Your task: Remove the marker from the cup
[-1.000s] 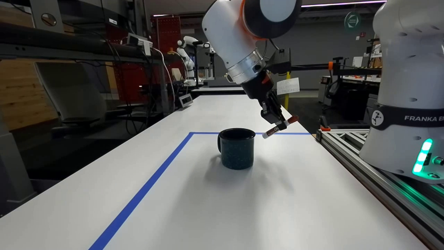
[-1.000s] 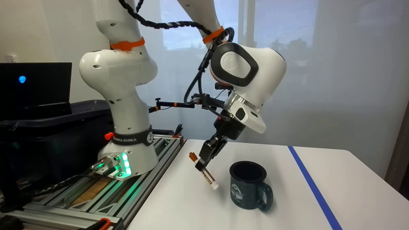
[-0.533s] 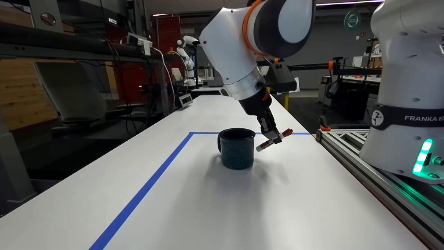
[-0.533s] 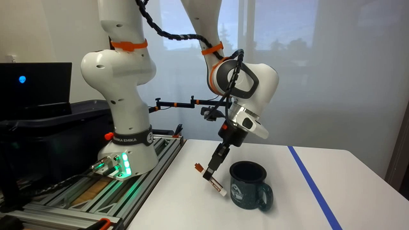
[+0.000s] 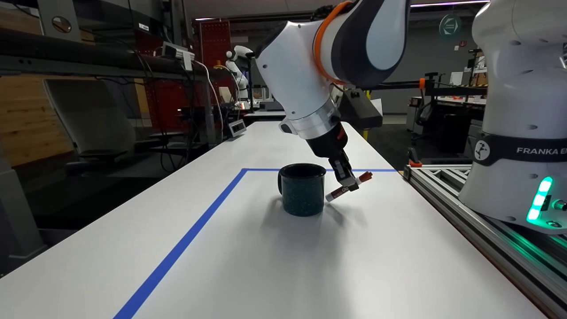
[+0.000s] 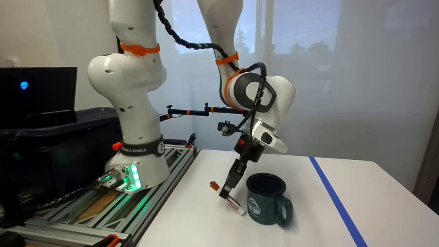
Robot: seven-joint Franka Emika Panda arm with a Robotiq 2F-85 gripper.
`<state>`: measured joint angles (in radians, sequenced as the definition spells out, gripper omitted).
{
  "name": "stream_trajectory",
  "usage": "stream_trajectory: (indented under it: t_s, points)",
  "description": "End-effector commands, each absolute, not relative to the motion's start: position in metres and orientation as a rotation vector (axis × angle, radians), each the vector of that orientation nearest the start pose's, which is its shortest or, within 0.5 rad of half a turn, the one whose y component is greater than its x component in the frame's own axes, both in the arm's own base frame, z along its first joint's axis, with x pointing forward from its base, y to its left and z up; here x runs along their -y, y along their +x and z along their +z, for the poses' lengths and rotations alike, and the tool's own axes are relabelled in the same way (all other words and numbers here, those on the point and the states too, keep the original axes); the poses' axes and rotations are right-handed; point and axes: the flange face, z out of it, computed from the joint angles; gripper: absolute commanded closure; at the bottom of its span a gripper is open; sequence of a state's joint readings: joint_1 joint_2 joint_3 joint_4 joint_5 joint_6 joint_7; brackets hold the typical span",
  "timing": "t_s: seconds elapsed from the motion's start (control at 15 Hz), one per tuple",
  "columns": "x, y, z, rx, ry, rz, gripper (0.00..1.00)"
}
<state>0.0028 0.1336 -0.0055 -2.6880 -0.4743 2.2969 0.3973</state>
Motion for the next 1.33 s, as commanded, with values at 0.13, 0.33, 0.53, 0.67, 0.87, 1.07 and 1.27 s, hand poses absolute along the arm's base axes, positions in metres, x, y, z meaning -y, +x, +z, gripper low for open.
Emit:
stream_trajectory:
  t_s: [0.13, 0.33, 0.53, 0.67, 0.87, 1.07, 1.27]
  points:
    - [0.007, 0.350, 0.156, 0.054, -3.428, 0.745, 0.48]
    - [0.006, 0.350, 0.163, 0.065, -3.412, 0.737, 0.25]
    - [0.006, 0.350, 0.179, 0.056, -3.394, 0.703, 0.03]
    - [0.007, 0.350, 0.194, 0.063, -3.375, 0.656, 0.00]
    - [0.011, 0.351, 0.224, 0.085, -3.345, 0.586, 0.00]
    - [0.016, 0.353, 0.257, 0.090, -3.323, 0.529, 0.00]
    - [0.022, 0.355, 0.290, 0.103, -3.321, 0.492, 0.00]
